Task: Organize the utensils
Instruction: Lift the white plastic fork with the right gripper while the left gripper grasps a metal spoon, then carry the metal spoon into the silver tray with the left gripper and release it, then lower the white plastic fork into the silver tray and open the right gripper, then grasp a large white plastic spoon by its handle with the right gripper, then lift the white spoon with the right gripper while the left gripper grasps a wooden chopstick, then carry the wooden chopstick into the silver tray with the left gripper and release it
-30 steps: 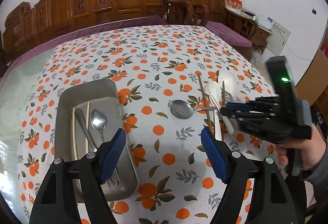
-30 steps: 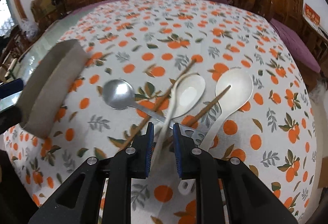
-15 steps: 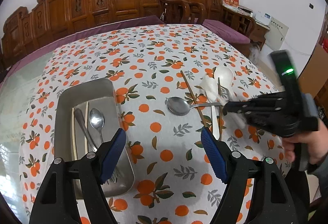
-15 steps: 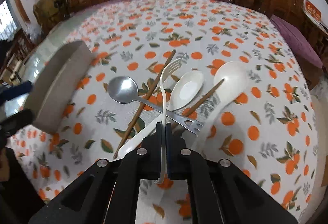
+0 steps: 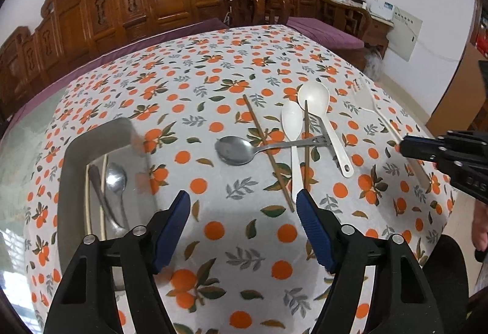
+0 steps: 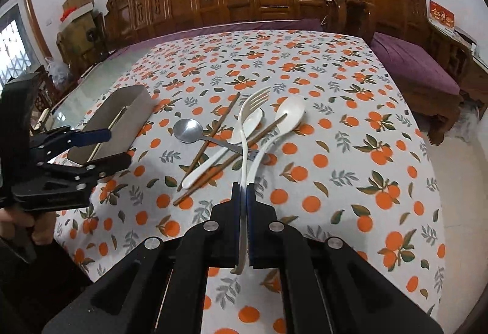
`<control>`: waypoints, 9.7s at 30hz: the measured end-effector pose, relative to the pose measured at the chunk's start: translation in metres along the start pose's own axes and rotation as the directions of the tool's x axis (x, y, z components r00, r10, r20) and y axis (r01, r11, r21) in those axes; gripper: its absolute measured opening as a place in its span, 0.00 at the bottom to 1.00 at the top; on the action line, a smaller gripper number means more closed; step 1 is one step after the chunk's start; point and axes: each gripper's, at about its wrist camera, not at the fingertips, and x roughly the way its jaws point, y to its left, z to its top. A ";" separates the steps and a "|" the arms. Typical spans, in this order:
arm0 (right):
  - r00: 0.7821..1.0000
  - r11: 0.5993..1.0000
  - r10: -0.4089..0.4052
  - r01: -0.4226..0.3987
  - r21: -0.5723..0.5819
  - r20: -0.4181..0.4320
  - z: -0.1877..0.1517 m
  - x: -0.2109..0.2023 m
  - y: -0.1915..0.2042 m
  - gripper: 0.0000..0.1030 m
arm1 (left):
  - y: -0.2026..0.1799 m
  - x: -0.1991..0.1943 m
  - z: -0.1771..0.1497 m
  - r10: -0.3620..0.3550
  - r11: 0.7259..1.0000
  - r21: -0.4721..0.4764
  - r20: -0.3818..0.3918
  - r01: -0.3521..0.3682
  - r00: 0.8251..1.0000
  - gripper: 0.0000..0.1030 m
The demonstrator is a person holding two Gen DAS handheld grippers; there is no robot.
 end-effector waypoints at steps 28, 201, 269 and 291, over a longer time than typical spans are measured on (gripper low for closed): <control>1.000 0.999 0.017 -0.017 0.051 0.003 -0.002 0.000 -0.024 0.05 | 0.034 0.123 0.064 -0.041 0.991 -0.131 -0.210 0.014 0.977 0.36; 0.977 0.960 0.214 -0.209 -0.184 0.004 0.075 0.064 0.151 0.08 | 0.155 -0.069 -0.016 0.179 0.946 -0.291 0.110 -0.141 0.978 0.56; 0.987 0.991 -0.120 0.126 0.047 -0.104 -0.001 0.075 -0.045 0.05 | 0.007 0.077 -0.008 -0.038 0.998 -0.060 -0.110 0.031 0.993 0.24; 0.993 0.996 -0.084 0.085 0.010 -0.078 0.004 0.053 -0.016 0.05 | 0.010 0.054 -0.012 -0.042 0.998 -0.051 -0.090 0.037 0.995 0.03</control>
